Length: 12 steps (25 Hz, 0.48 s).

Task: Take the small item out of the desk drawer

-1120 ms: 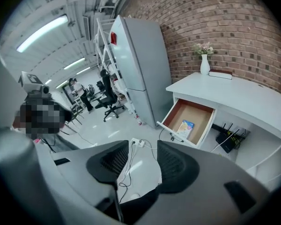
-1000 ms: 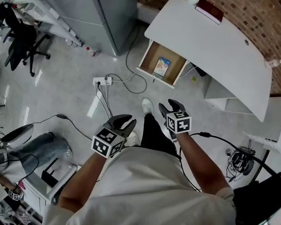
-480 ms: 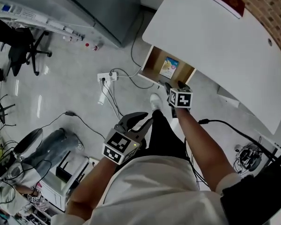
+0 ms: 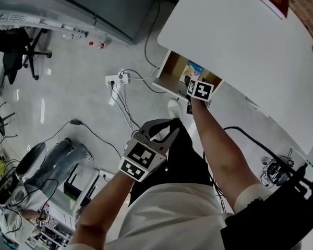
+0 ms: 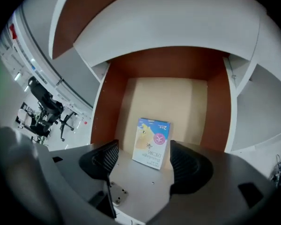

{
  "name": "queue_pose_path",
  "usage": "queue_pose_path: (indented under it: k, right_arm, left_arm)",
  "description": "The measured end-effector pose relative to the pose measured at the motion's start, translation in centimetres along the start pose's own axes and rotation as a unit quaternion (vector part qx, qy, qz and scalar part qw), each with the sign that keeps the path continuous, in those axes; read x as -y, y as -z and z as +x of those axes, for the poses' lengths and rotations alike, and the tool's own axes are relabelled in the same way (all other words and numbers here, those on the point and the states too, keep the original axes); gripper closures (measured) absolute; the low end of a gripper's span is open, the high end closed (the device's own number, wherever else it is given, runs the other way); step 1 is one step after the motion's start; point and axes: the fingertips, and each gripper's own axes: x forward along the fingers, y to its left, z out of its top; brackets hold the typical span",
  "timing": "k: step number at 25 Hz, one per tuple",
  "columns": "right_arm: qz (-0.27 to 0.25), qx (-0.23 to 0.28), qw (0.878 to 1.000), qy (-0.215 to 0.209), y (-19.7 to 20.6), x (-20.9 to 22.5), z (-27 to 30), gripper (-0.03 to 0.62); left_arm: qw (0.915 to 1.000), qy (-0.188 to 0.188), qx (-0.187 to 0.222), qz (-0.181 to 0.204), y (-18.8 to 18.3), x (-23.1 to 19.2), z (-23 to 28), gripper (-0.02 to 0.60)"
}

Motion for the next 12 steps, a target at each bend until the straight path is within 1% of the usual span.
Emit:
queue_pose_path:
  k: [3,6,10,12]
  right_arm:
    - [0.006,-0.009,1.000,0.015,0.0,0.6,1.9,0.263]
    - [0.012,-0.017,0.999,0.025,0.3,0.9,3.8,0.255]
    - [0.013,-0.025,0.999,0.034,0.4,0.6,5.9,0.248]
    - [0.025,-0.028,0.998,0.045,0.2,1.1,6.6,0.238]
  left_arm:
    - [0.9998,-0.001,-0.019,-0.010,0.8,-1.6,1.5,0.499]
    - [0.9994,0.002,-0.028,-0.021,1.5,-3.1,2.7,0.499]
    - [0.9986,0.009,-0.023,-0.047,1.8,-4.7,3.3,0.499]
    - [0.9984,0.012,-0.018,-0.053,1.7,-5.0,3.5,0.499]
